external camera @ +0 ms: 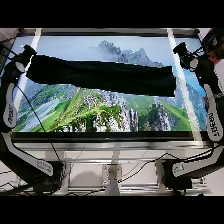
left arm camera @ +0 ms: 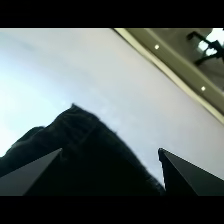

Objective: Fold the clothes and pants, and hang the long-sleeved shirts on hangers.

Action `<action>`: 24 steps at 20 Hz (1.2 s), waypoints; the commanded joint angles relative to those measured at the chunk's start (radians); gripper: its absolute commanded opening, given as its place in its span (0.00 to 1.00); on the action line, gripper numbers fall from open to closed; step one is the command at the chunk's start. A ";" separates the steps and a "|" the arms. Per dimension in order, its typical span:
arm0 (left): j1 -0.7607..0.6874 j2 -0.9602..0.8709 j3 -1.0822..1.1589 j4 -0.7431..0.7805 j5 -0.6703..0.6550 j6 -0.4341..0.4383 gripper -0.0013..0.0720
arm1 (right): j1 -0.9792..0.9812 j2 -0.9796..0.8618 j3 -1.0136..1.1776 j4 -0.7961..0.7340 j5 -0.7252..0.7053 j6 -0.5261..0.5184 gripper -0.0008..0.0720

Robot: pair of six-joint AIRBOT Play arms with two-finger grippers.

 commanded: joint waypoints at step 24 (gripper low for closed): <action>0.060 -0.172 -0.002 -0.562 -0.141 0.287 0.54 | 0.001 0.019 0.001 -0.038 0.174 -0.203 0.96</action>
